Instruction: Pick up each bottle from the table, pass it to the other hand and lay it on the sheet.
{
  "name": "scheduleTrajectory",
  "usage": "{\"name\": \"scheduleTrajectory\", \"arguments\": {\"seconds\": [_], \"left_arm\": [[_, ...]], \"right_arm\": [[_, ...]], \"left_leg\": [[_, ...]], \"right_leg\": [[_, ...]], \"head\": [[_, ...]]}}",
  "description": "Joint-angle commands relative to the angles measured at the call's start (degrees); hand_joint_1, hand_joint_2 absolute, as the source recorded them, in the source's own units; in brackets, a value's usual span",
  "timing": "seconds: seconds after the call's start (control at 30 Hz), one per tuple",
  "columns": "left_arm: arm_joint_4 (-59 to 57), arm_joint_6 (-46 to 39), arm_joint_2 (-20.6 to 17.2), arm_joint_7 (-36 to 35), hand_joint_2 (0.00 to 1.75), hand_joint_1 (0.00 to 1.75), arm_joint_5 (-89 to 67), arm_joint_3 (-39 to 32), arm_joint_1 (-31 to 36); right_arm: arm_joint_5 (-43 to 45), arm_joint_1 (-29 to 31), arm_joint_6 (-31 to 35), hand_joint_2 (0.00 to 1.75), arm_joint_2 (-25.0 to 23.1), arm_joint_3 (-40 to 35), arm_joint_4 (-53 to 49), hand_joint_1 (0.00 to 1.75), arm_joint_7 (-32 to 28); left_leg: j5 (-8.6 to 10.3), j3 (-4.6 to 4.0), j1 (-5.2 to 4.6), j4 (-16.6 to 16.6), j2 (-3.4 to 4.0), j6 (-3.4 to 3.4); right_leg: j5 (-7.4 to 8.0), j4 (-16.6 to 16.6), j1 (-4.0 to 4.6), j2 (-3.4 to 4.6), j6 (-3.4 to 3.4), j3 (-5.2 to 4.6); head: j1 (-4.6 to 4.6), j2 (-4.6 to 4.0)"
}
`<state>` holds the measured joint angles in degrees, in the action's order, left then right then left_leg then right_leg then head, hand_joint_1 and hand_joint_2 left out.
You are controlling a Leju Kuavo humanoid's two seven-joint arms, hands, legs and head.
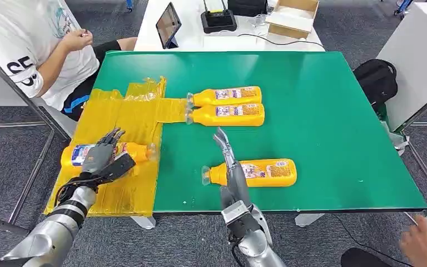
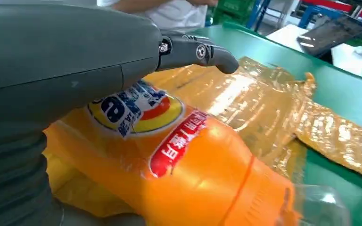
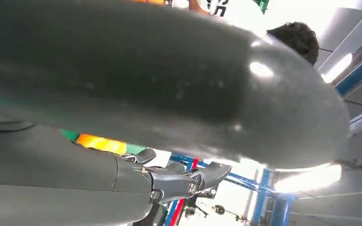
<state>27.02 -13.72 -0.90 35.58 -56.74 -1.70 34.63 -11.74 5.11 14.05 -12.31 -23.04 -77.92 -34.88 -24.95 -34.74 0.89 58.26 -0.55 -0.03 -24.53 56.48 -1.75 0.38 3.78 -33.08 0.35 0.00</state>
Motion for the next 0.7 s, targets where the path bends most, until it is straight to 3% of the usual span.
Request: {"name": "scheduleTrajectory", "arguments": {"seconds": [0.03,0.33,0.43,0.5,0.53,0.57,0.7], "left_arm": [[2.4,13.9,-0.3,2.6,1.75,0.0,9.4,-1.5,-0.1],[12.2,19.8,0.2,4.2,1.75,0.0,20.8,-0.6,-2.6],[18.8,12.9,3.3,4.4,1.75,0.0,26.4,-3.3,-4.6],[25.4,3.4,5.7,4.4,1.75,0.0,27.2,-3.0,-6.7],[25.5,3.3,5.8,4.4,1.75,0.0,27.2,-2.8,-6.8],[28.5,-3.4,6.9,4.4,1.75,0.0,25.8,-3.2,-8.0],[41.6,-18.7,9.2,4.4,1.75,0.0,30.0,-1.2,-14.0]], "right_arm": [[1.8,2.5,0.6,0.0,-0.4,3.4,5.3,0.0,1.2],[3.0,2.6,0.7,0.0,-1.1,5.3,5.9,0.0,1.8],[0.5,2.4,1.3,0.0,-0.4,4.2,5.6,0.0,2.4],[-4.6,2.8,1.7,0.0,1.3,2.1,5.6,0.0,3.6],[-4.6,2.8,1.7,0.0,1.4,2.2,5.6,0.0,3.6],[-7.4,3.2,1.9,1.75,2.5,1.4,6.0,0.0,5.8],[-16.5,4.6,2.4,1.75,5.8,0.4,6.2,0.0,12.2]], "left_leg": [[-0.02,0.14,0.07,0.0,0.11,0.05],[-0.03,0.17,0.07,0.0,0.1,0.05],[-0.04,0.16,0.08,0.0,0.01,0.06],[-0.01,0.09,0.03,0.0,-0.02,0.04],[-0.05,0.15,0.08,0.0,-0.01,0.06],[-0.02,0.08,0.05,0.0,-0.03,0.06],[-0.01,-0.01,0.03,0.0,-0.06,0.07]], "right_leg": [[0.03,-0.1,0.11,0.03,-0.2,0.15],[0.02,0.0,0.11,0.03,-0.2,0.18],[-0.02,-0.1,0.12,-0.08,-0.19,0.21],[-0.01,0.0,0.06,-0.08,-0.1,0.11],[-0.03,-0.1,0.12,-0.1,-0.18,0.19],[-0.01,-0.1,0.08,-0.1,-0.12,0.12],[0.01,-0.1,0.06,-0.1,-0.09,0.07]], "head": [[-0.02,0.0],[-0.02,0.0],[-0.02,0.0],[-0.02,0.0],[0.0,0.0],[-0.02,0.0],[0.0,0.0]]}}
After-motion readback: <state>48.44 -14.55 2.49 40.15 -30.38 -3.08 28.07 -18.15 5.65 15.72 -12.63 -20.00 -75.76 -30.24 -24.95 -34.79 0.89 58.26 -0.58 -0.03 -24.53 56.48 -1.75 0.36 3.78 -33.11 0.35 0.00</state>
